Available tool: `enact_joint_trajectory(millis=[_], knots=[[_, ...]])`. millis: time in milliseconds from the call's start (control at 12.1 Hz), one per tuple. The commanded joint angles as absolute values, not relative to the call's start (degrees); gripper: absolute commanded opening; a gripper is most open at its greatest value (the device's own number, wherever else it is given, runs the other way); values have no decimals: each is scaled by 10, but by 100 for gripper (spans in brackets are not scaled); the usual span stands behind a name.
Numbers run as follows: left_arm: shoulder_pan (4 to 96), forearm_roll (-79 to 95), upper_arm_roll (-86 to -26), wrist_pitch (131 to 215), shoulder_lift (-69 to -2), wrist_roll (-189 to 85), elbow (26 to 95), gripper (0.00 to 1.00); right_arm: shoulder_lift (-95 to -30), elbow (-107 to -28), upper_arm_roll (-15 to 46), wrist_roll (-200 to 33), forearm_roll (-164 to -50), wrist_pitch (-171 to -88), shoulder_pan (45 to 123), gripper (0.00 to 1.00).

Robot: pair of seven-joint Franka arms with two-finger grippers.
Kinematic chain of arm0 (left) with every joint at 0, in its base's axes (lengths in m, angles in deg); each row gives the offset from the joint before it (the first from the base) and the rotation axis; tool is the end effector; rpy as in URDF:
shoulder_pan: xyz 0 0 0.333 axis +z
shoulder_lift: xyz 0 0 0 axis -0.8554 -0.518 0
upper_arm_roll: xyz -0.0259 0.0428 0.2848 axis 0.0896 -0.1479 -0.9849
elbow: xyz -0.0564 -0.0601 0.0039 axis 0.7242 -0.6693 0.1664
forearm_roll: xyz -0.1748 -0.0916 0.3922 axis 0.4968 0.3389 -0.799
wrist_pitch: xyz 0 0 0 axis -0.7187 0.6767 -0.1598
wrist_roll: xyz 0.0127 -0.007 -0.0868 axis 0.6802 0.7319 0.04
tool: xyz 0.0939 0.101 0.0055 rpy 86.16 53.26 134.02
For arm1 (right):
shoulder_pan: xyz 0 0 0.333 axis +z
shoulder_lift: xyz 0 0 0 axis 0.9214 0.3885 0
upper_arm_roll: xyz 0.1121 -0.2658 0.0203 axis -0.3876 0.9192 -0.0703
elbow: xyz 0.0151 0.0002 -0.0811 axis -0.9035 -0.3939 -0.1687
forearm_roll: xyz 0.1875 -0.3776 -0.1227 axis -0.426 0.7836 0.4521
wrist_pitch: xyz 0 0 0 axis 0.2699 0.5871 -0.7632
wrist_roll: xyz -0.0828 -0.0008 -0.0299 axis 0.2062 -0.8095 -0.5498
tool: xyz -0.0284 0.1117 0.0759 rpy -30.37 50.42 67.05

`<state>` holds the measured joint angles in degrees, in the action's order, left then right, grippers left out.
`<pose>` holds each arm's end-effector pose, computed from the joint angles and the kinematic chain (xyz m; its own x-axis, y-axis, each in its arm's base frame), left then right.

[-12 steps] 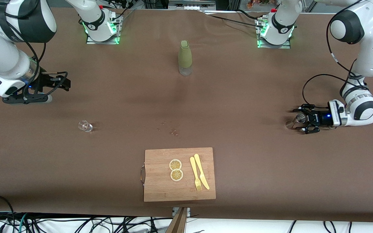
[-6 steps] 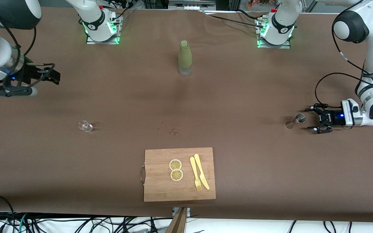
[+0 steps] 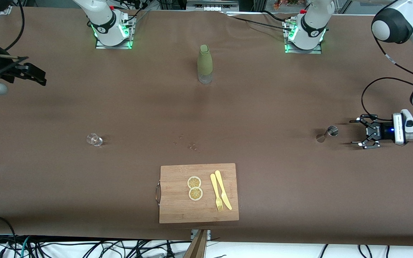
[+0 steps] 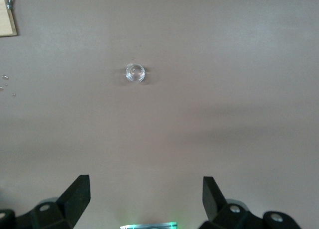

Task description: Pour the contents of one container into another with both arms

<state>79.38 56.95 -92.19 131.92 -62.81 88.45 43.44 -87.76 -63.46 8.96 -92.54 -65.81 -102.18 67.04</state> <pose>0.5719 0.2663 0.0904 0.2371 -0.4042 0.8834 -0.9691 -0.0346 0.2442 0.5848 -0.0025 0.5395 0.9953 -0.0572 -0.0784 -0.0513 -0.9959 0.0743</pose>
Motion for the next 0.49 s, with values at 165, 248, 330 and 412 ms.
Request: enact_joint_trajectory(millis=[165, 248, 330, 412], knots=[[775, 484, -929, 1318, -544, 696, 438, 100, -886, -630, 93, -910, -671, -1016, 666, 100], [773, 479, -929, 1317, -527, 651, 438, 100, -886, -625, 92, -911, -675, -1007, 668, 100], [766, 477, -928, 1313, -515, 618, 438, 100, -884, -623, 92, -911, -681, -1000, 668, 100], [756, 467, -928, 1312, -502, 593, 438, 100, -884, -623, 93, -909, -689, -999, 668, 100]])
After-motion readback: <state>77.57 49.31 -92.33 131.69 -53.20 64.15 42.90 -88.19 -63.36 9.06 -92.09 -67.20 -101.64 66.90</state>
